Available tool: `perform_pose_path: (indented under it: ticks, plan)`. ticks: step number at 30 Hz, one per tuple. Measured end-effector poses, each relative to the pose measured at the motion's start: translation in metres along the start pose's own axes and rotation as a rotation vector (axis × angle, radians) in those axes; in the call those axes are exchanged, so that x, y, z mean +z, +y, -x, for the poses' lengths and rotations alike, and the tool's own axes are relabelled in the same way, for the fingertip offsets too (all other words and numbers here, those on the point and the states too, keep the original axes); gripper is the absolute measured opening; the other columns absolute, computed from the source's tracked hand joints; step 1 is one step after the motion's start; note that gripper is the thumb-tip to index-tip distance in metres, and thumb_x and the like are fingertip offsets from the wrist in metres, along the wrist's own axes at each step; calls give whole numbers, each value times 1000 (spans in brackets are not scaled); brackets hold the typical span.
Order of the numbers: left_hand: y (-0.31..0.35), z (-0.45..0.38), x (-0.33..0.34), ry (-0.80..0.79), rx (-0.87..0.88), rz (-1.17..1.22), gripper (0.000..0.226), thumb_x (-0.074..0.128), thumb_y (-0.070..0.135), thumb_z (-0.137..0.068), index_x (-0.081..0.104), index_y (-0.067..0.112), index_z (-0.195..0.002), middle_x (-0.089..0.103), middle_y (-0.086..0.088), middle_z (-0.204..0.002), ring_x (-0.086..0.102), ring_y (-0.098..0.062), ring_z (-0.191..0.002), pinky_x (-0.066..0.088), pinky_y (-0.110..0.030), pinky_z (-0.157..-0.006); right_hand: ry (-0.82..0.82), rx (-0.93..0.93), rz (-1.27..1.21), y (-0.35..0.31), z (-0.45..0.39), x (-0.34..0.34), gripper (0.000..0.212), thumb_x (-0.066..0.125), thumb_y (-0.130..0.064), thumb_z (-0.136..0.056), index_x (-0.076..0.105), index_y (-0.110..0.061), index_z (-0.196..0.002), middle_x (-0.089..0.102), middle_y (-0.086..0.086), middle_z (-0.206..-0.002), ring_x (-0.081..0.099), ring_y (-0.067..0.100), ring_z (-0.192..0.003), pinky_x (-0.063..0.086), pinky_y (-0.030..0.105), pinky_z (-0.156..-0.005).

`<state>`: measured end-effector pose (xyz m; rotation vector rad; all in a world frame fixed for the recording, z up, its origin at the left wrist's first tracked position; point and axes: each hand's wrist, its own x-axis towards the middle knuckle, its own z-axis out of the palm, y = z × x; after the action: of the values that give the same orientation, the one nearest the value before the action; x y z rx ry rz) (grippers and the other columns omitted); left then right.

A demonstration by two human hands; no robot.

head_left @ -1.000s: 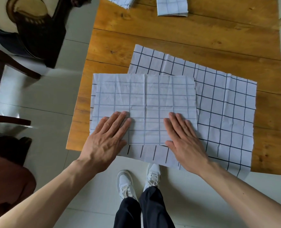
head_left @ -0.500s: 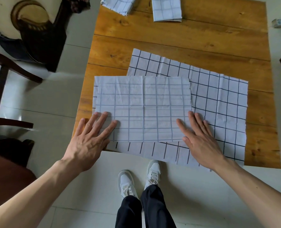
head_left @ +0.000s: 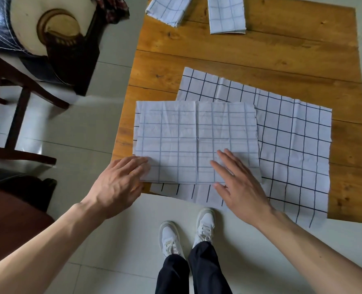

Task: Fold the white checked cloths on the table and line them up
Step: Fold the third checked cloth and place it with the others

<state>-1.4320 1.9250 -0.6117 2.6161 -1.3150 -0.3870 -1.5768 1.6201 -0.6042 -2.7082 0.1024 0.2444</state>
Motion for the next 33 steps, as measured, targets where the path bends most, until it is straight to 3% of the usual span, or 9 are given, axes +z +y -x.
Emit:
perform_pose_path:
  ticks: [2,5,7,11,17,25,29,33]
  plan:
    - [-1,0,-3,-36,-4,9,57,78,30,-78,60,17,-131,57,0,-141,54,-24,-128,43,-36,-100,-40,40,-29,-11,-5,3,50,59,-28,-97,47,-12,-143,30,5,-160,18,18,-151,13,22,-120]
    - [-1,2,-7,-106,9,-27,79,89,41,-63,59,15,-132,56,-3,-142,55,-26,-126,47,-40,-97,-57,80,-48,-14,-7,5,48,57,-31,-97,47,-13,-141,27,3,-159,20,17,-149,27,29,-119]
    - [0,4,-5,-110,12,-56,85,93,37,-55,61,14,-130,57,-4,-140,55,-27,-123,47,-41,-93,-65,92,-56,-14,-7,5,49,57,-31,-97,46,-14,-142,26,1,-160,21,16,-149,28,29,-117]
    - [5,8,1,38,32,-78,69,91,15,-56,65,10,-120,63,-6,-129,60,-30,-110,45,-40,-86,-57,90,-59,-13,-7,4,47,57,-31,-97,48,-12,-140,30,2,-158,25,16,-147,32,31,-116]
    - [6,11,4,110,63,-66,52,90,18,-62,69,12,-110,68,-3,-114,63,-29,-99,47,-40,-83,16,18,-74,-23,-8,5,40,58,-28,-95,56,-11,-132,42,6,-149,41,21,-138,37,36,-112]
    - [5,19,9,166,125,-43,19,63,7,-83,68,11,-101,65,-5,-95,61,-31,-81,48,-44,-74,4,-17,-119,-45,-12,10,40,57,-28,-95,57,-13,-132,43,4,-148,40,18,-138,33,30,-112]
    - [8,26,11,215,148,-53,14,62,1,-84,69,9,-93,66,-5,-91,61,-31,-77,47,-42,-74,1,-26,-131,-51,-10,12,41,47,-34,-96,57,-14,-130,44,3,-148,38,17,-139,32,29,-112]
    - [11,29,7,292,80,-16,10,64,3,-84,67,12,-84,69,1,-94,64,-29,-82,42,-38,-72,21,-29,-143,-51,-8,10,37,54,-30,-96,58,-14,-129,45,4,-147,38,17,-139,36,32,-112]
